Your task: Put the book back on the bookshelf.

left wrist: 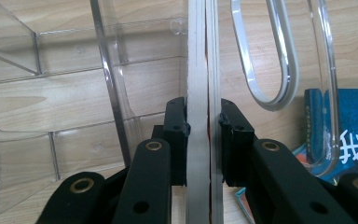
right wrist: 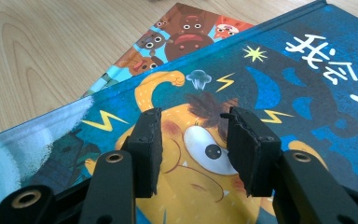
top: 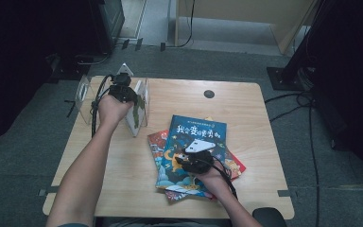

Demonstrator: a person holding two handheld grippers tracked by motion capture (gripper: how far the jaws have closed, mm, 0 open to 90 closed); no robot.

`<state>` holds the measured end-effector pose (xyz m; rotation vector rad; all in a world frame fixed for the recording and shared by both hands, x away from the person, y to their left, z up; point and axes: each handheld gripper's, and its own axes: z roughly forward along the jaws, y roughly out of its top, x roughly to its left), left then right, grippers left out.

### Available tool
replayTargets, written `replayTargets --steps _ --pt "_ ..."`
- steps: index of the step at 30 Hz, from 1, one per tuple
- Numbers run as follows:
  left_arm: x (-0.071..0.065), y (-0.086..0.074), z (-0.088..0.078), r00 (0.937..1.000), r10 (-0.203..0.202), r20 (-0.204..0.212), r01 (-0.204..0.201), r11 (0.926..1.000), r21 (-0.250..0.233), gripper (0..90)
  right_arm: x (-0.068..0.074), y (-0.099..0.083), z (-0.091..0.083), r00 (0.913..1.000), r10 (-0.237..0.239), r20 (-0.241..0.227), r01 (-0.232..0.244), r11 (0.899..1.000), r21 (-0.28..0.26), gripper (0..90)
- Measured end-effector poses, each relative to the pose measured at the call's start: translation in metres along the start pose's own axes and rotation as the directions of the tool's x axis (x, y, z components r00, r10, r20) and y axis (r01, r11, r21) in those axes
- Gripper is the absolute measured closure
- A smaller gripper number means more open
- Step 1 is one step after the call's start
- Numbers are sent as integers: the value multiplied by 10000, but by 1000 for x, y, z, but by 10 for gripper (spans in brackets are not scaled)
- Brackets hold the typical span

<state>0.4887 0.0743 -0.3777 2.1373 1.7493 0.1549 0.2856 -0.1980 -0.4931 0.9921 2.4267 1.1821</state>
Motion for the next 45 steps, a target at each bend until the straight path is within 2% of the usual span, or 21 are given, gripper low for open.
replayTargets --steps 8,14,17,22,25,27,30,36,38,39,41,43,45 --pt "2 2 -10 10000 4 -19 -4 10000 -8 746 0 0 0 10000 26 -13 -26 10000 1 554" --pt "2 2 -25 10000 91 26 -90 9991 -403 718 -1 0 0 10000 58 -32 -58 10000 -6 554" --pt "3 1 -37 9996 140 239 -127 9985 -540 694 -1 0 0 10000 30 -33 -30 10000 -33 554" --pt "3 -3 -46 9987 356 358 -330 9970 -707 675 -3 0 0 9997 177 -173 -178 9998 -40 554" --pt "2 -10 -52 9964 542 646 -496 9963 -701 643 -5 0 -1 9993 299 -211 -301 9995 -58 555" --pt "2 -13 -53 9959 582 697 -529 9958 -745 629 -5 -1 -2 9994 287 -203 -288 9996 -56 555" --pt "3 -24 -56 9912 792 1059 -706 9941 -819 624 -10 -2 -4 9988 438 -195 -439 9990 -58 559" --pt "5 -40 -57 9851 994 1407 -866 9917 -947 622 -13 -3 -8 9987 469 -191 -472 9987 -195 564" --pt "6 -49 -57 9789 1111 1715 -946 9903 -1014 621 -16 -3 -12 9981 586 -170 -590 9979 -267 570" --pt "6 -49 -57 9789 1111 1715 -946 9903 -1014 620 -16 -3 -12 9981 586 -170 -590 9979 -267 570" --pt "6 -56 -56 9751 1214 1857 -1021 9886 -1103 621 -22 -2 -16 9976 674 -170 -676 9976 -126 569" --pt "6 -68 -52 9659 1273 2253 -1045 9884 -1104 625 -26 -2 -20 9973 717 -163 -719 9973 -138 569" --pt "6 -72 -50 9643 1397 2249 -1158 9865 -1159 630 -30 -4 -24 9975 706 3 -706 9974 -142 569"
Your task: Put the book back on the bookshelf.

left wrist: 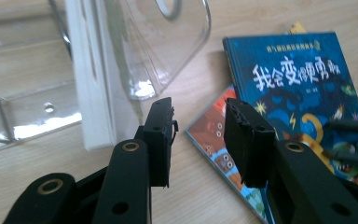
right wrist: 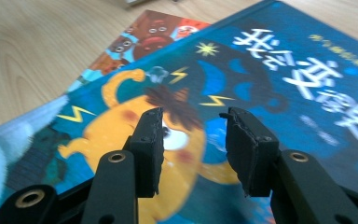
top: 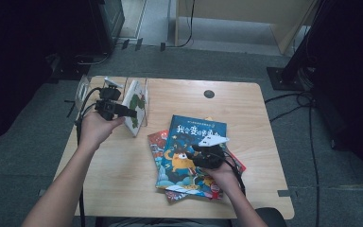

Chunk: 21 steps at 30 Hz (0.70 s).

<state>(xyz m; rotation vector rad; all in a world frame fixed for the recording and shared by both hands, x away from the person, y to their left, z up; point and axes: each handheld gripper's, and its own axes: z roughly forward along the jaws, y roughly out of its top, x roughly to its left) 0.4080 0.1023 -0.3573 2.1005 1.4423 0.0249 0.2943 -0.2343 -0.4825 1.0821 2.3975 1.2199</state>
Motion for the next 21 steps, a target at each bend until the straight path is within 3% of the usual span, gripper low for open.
replayTargets --steps 4,11,17,21 --pt "0 -16 6 9994 126 311 -123 9999 -79 628 -8 -2 -6 9997 216 129 -215 9997 -67 569" --pt "-8 -38 18 9946 808 648 -791 9965 -281 642 -30 -11 -22 9951 796 586 -790 9968 -131 603" --pt "-14 -51 30 9908 1049 858 -1038 9945 -167 677 -44 -13 -27 9919 974 819 -969 9952 -110 620" --pt "-15 -59 38 9849 1054 1375 -1056 9944 -64 671 -51 -12 -30 9896 1030 1008 -1017 9946 -180 647"
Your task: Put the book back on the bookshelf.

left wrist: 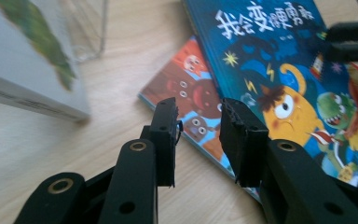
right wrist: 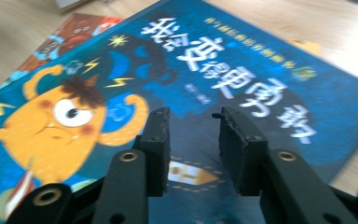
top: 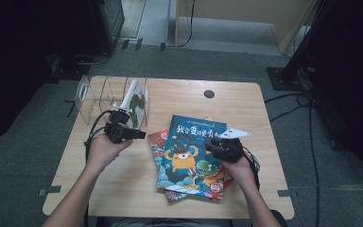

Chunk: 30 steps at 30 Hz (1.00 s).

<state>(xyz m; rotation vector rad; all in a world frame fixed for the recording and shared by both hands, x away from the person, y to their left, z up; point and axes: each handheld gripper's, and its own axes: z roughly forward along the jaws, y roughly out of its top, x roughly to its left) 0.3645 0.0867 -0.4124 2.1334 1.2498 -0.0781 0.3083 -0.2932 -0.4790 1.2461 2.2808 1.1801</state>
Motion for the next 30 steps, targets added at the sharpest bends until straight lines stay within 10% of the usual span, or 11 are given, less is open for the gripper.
replayTargets --steps 19,30 --pt "-16 -30 40 9902 1165 775 -1154 9931 -195 900 -40 -32 -22 9764 1271 1744 -1345 9904 308 854" --pt "-15 -41 52 9857 1192 1191 -1192 9928 -79 900 -29 -32 -18 9772 915 1917 -977 9950 229 900"
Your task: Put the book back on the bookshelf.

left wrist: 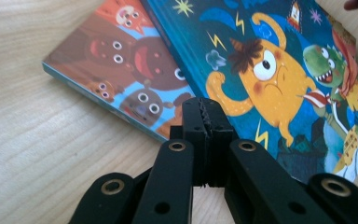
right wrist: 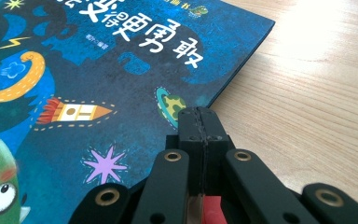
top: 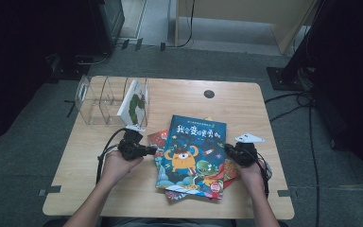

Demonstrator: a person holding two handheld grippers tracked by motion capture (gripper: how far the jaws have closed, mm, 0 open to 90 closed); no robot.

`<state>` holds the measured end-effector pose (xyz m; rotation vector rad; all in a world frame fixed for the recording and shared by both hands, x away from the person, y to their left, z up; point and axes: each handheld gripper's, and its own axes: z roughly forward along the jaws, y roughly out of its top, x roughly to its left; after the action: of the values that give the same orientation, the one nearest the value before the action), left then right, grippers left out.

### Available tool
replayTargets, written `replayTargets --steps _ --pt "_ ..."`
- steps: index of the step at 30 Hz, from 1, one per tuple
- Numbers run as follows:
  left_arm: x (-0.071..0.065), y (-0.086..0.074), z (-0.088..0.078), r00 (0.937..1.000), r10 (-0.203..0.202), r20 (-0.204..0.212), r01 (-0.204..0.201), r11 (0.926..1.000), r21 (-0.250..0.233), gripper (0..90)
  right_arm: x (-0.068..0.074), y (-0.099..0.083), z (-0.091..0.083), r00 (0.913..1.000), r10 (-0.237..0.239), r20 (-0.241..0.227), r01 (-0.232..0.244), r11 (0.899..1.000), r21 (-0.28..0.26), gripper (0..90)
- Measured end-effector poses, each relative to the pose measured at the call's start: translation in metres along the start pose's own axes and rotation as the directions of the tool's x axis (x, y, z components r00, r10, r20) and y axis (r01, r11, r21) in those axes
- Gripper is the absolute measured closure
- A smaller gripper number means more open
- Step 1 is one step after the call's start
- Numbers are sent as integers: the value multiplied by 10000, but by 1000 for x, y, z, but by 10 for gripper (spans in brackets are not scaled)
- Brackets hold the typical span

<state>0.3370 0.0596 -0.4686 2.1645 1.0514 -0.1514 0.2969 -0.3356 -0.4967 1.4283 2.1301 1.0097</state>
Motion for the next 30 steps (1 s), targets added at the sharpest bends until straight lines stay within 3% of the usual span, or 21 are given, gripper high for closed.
replayTargets --steps 7,21,30 --pt "-6 -9 2 9998 150 -152 -151 9999 -61 900 3 4 6 9998 -61 -186 60 10000 -51 900" --pt "-8 -27 6 9998 -84 -176 86 9999 120 900 8 17 21 9984 -72 -555 68 10000 -70 900" --pt "-9 -30 7 9998 -166 -114 167 9998 145 900 8 20 26 9977 -79 -675 74 9999 -67 900"
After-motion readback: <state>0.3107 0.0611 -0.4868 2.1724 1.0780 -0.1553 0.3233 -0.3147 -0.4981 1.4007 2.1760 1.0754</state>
